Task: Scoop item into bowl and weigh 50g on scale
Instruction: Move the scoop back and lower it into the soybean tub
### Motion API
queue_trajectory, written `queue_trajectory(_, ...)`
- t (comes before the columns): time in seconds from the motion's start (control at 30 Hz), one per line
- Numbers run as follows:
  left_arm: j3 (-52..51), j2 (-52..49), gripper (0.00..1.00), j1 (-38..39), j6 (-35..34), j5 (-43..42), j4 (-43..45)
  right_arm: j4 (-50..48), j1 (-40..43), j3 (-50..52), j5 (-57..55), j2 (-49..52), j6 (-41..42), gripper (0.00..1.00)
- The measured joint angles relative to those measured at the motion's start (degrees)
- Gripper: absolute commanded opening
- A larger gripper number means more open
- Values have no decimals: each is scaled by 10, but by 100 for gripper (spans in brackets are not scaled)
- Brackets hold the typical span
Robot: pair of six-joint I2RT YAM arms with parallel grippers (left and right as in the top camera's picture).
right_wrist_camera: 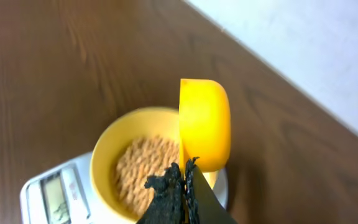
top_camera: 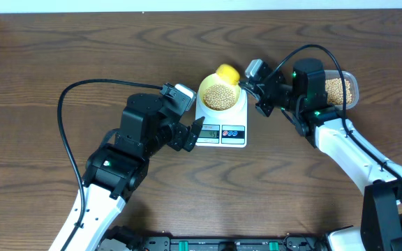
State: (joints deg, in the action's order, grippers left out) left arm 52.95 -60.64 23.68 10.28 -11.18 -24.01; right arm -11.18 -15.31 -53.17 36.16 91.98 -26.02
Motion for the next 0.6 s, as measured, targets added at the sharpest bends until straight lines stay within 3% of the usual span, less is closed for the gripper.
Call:
queue_trajectory(0.27, 0, 0, 94, 0, 0, 0, 0, -63, 28, 0, 1, -3, 123, 1)
queue_trajectory(0.6, 0, 0, 94, 0, 0, 0, 0, 34, 122, 0, -77, -65, 196, 1)
